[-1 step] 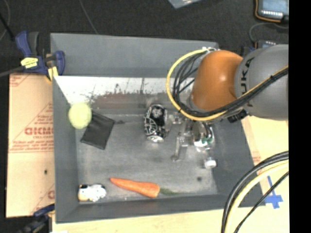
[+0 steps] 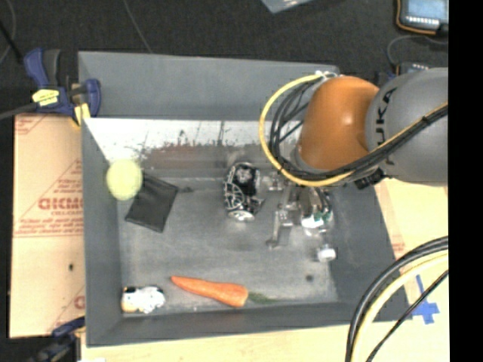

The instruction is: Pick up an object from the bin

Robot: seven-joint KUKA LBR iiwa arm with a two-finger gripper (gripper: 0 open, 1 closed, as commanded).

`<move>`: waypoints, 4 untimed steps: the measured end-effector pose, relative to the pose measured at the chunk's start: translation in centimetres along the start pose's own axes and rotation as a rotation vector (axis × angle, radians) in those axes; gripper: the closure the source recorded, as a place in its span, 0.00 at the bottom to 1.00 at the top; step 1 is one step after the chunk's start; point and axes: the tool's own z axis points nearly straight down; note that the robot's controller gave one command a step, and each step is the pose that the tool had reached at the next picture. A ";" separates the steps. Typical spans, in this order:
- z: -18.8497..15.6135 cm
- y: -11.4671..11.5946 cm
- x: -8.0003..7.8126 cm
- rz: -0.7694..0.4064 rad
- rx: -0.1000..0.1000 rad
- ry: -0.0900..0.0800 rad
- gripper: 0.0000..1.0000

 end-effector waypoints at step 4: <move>6.2 2.4 -7.1 -0.769 0.004 -0.010 0.00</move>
Offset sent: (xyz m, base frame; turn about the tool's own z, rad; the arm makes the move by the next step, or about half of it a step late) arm 0.0611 0.0274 -0.0346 -0.6379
